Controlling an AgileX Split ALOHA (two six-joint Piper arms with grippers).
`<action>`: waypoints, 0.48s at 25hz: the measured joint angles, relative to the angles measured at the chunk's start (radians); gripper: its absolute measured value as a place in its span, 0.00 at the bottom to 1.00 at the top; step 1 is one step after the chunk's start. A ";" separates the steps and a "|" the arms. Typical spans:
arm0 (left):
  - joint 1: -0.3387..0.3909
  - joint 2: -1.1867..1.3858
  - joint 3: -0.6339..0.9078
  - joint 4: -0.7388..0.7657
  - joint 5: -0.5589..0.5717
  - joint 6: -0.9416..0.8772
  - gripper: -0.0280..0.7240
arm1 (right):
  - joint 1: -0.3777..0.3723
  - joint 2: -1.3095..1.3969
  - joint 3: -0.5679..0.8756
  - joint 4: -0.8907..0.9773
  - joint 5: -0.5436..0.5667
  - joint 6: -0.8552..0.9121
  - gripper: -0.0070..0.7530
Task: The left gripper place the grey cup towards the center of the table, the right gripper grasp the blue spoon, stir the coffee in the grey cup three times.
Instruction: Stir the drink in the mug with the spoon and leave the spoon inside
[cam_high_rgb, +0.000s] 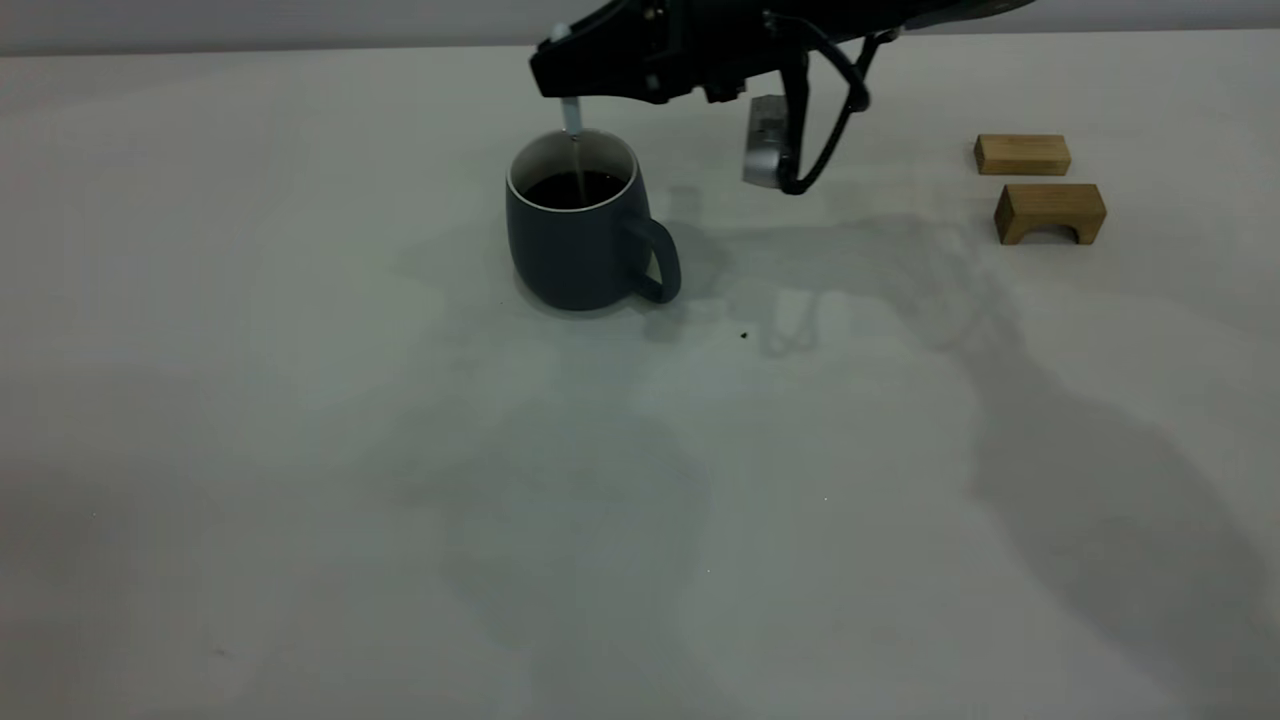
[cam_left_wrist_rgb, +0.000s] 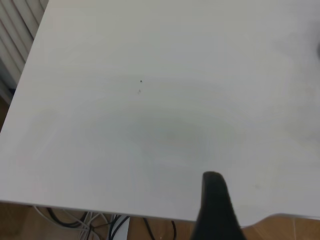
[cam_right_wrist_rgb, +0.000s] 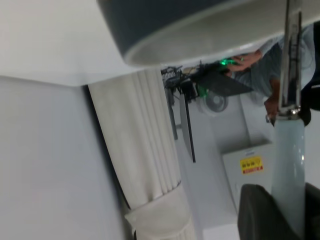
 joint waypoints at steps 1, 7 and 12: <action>0.000 0.000 0.000 0.000 0.000 0.000 0.82 | 0.006 0.000 0.000 0.018 -0.002 0.001 0.20; 0.000 0.000 0.000 0.000 0.000 0.000 0.82 | 0.038 0.001 0.000 0.086 -0.050 -0.136 0.20; 0.000 0.000 0.000 0.000 0.000 0.000 0.82 | 0.038 0.001 0.000 0.096 -0.120 -0.379 0.20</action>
